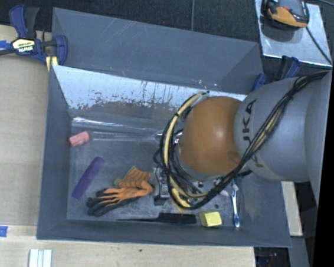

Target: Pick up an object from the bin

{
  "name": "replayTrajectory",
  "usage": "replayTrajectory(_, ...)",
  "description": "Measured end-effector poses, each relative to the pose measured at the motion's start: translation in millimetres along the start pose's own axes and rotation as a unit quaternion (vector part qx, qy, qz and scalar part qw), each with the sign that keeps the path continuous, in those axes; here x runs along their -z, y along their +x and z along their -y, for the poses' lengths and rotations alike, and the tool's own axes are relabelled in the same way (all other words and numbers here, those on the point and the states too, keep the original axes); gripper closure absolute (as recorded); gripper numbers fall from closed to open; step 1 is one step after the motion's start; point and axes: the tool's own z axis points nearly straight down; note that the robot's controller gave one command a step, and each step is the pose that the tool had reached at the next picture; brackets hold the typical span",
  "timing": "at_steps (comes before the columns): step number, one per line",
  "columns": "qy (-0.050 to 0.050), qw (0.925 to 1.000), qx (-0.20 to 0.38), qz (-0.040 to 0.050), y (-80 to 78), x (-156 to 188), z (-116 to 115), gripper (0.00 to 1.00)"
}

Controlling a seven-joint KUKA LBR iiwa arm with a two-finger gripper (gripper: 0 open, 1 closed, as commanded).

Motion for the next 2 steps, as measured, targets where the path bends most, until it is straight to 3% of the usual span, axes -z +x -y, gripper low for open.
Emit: replayTrajectory(2, 0.000, 1.0000, 0.000, 0.0007, -1.7, 53, 1, 1.00)
